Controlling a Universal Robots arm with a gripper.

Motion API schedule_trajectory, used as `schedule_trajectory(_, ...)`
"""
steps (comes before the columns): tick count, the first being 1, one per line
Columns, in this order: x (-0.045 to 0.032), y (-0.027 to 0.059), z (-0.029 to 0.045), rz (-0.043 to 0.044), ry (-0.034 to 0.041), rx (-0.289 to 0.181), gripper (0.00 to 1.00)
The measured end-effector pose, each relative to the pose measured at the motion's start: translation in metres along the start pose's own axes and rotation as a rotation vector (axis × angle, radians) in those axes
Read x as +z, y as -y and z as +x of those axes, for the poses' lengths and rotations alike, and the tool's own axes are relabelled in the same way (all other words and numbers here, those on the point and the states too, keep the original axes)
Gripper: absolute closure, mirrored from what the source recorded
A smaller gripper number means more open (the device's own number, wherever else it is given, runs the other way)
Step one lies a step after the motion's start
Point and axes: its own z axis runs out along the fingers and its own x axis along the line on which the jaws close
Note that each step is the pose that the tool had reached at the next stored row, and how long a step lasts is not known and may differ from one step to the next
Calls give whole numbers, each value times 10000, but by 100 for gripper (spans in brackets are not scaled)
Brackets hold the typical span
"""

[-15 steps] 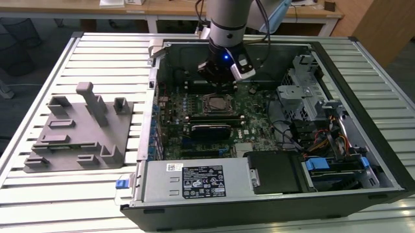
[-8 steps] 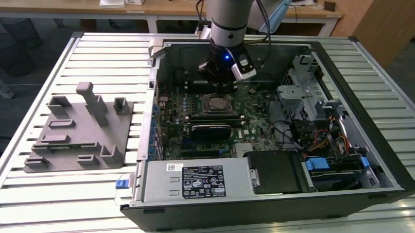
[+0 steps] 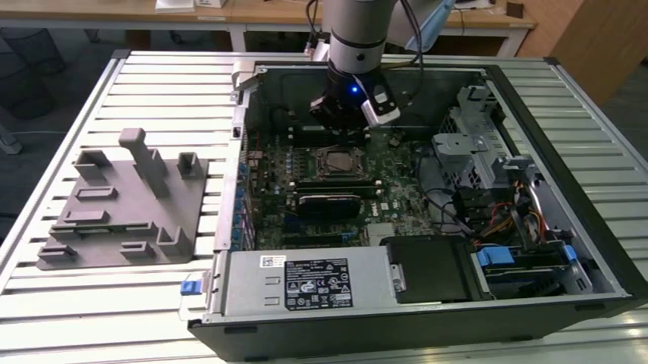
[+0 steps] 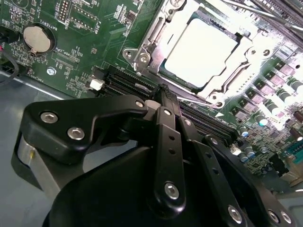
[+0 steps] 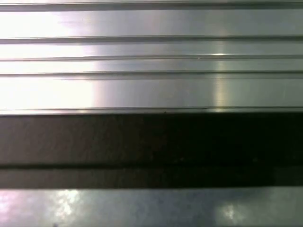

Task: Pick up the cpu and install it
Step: 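Install the first cpu locking lever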

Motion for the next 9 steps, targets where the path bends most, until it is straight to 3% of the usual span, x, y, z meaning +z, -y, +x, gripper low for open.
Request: schedule_trajectory(9, 1, 0, -17, -43, 0, 1, 89)
